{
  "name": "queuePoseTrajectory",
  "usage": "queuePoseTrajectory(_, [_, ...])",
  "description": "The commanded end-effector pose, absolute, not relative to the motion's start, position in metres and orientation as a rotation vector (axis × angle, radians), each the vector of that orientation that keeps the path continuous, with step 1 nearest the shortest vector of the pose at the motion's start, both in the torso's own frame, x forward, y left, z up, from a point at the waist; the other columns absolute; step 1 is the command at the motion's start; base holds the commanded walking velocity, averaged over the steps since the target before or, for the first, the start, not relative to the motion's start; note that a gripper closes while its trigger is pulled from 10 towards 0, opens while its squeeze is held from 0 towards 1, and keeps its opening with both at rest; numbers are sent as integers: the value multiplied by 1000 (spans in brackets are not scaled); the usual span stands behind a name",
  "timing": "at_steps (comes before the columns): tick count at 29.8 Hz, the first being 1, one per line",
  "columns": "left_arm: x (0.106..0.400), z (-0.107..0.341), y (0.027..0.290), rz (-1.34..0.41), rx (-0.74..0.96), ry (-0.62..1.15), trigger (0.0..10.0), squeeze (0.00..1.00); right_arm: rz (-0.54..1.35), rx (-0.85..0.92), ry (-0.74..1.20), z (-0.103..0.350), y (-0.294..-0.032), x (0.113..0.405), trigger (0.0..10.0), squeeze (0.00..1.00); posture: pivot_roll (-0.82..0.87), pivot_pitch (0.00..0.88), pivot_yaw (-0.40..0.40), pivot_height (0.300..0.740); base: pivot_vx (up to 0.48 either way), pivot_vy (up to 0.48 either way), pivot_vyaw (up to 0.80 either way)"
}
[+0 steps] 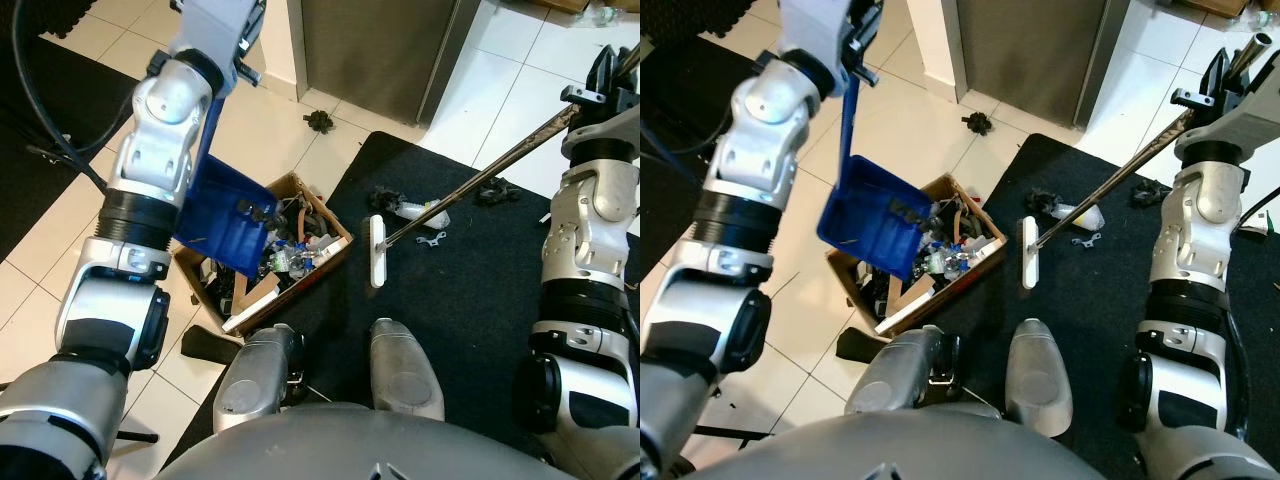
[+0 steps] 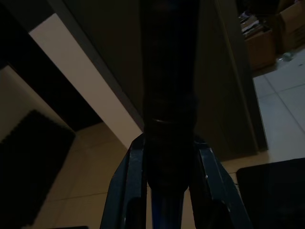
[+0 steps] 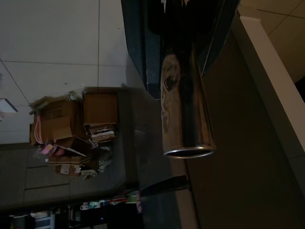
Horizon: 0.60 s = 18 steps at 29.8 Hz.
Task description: Sweep floor
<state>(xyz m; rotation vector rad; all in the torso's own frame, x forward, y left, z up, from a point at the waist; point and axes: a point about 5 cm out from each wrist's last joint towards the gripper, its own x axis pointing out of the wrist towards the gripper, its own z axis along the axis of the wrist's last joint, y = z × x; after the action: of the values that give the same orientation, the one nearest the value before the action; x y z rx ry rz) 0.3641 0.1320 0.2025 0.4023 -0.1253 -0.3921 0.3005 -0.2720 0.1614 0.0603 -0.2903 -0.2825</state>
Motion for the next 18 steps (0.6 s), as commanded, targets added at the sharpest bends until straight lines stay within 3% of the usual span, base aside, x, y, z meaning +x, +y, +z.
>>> queuePoseTrajectory(1, [366, 212, 137, -374, 404, -149, 10000, 0, -284, 67, -337, 169, -271, 300, 10000, 0, -70, 0, 82, 740, 0, 0, 0])
queuePoseTrajectory(12, [364, 222, 142, -390, 407, -183, 10000, 0, -279, 64, -336, 170, -271, 301, 10000, 0, -67, 0, 81, 740, 0, 0, 0])
queuePoseTrajectory(18, [361, 249, 140, -396, 148, -296, 10000, 0, -278, 66, -335, 170, -271, 301, 10000, 0, -63, 0, 78, 740, 0, 0, 0])
